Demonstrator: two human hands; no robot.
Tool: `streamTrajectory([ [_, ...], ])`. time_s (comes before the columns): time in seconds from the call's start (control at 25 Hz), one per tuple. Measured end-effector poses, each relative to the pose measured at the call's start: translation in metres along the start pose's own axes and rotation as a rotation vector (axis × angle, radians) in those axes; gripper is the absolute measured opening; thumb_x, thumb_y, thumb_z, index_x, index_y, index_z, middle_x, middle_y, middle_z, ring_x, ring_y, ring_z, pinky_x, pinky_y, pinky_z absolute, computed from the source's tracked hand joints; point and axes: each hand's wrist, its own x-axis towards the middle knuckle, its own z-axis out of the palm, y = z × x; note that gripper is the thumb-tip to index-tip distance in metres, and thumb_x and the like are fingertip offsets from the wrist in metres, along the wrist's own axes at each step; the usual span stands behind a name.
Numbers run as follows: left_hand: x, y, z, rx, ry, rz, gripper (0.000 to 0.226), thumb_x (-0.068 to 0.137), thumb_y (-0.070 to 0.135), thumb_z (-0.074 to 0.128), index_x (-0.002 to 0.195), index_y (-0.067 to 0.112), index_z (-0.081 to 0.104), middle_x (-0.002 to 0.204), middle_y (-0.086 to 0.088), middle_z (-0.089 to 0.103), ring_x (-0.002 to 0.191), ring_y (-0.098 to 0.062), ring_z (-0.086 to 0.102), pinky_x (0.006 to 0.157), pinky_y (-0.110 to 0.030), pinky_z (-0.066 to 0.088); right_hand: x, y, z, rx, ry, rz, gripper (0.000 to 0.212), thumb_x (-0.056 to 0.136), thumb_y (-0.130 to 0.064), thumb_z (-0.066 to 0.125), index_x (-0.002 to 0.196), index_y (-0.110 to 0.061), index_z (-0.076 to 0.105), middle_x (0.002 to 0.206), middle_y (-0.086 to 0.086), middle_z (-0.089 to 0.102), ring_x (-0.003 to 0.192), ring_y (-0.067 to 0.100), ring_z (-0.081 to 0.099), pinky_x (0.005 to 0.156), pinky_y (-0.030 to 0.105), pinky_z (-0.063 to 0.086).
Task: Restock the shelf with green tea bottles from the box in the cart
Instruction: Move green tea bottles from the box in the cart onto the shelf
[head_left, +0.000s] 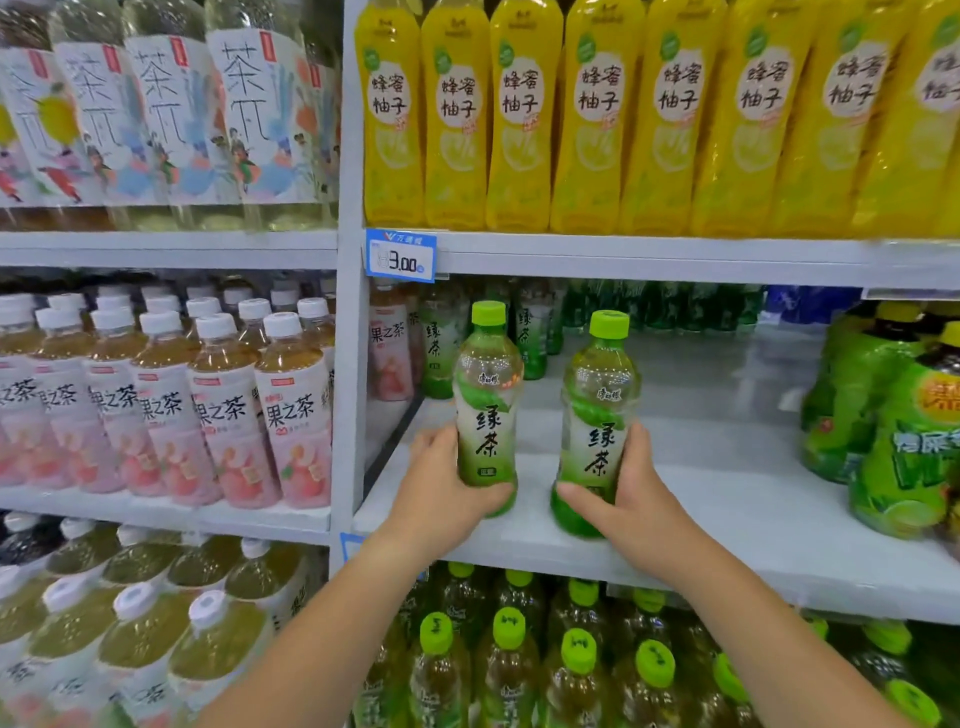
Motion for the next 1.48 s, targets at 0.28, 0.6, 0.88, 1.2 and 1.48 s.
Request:
streamTrajectory([
  [0.28,0.035,-0.011,0.010,0.051,0.070,-0.031,0.044,0.078,0.030,0.086,0.115,0.023,0.062,0.105,0.013,0.071,0.096,-0.006,0.066,0.085,-0.030,0.056,0.049,0.018,0.000,-0.151,0.056,0.038,0.050,0.085,-0.024,0.081,0.121,-0.036,0.048,0.109,-0.026,0.061,0.095,-0.014,0.057,0.078,0.009,0.048],
  [0.6,0.137,-0.032,0.042,0.063,0.133,-0.104,0.037,0.074,0.033,0.085,0.107,0.024,0.071,0.105,-0.001,0.070,0.092,-0.017,0.068,0.087,-0.037,0.058,0.163,0.053,0.016,-0.119,0.198,0.114,0.056,0.079,-0.026,0.085,0.124,-0.028,0.052,0.113,-0.005,0.067,0.104,0.017,0.066,0.087,0.033,0.053],
  [0.88,0.191,-0.046,0.055,0.085,0.179,-0.115,0.030,0.084,0.027,0.081,0.107,0.010,0.073,0.101,-0.004,0.073,0.094,-0.023,0.067,0.081,-0.025,0.049,0.221,0.070,0.028,-0.062,0.237,0.075,0.047,0.085,-0.018,0.081,0.122,-0.020,0.052,0.107,-0.001,0.063,0.094,0.017,0.061,0.070,0.015,0.046],
  [1.2,0.211,-0.064,0.068,0.133,0.280,-0.047,0.028,0.084,0.034,0.080,0.099,0.012,0.070,0.099,-0.006,0.068,0.092,-0.023,0.065,0.084,-0.033,0.054,0.247,0.085,0.039,-0.023,0.228,0.046,0.046,0.086,-0.025,0.079,0.124,-0.024,0.053,0.109,-0.005,0.065,0.103,0.018,0.065,0.085,0.029,0.047],
  [1.48,0.213,-0.067,0.069,0.147,0.302,-0.013,0.020,0.084,0.031,0.079,0.092,0.014,0.072,0.093,-0.003,0.069,0.087,-0.021,0.065,0.076,-0.029,0.050,0.251,0.090,0.039,-0.011,0.218,0.069,0.054,0.088,-0.018,0.077,0.136,-0.021,0.053,0.115,-0.004,0.065,0.107,0.017,0.064,0.096,0.036,0.052],
])
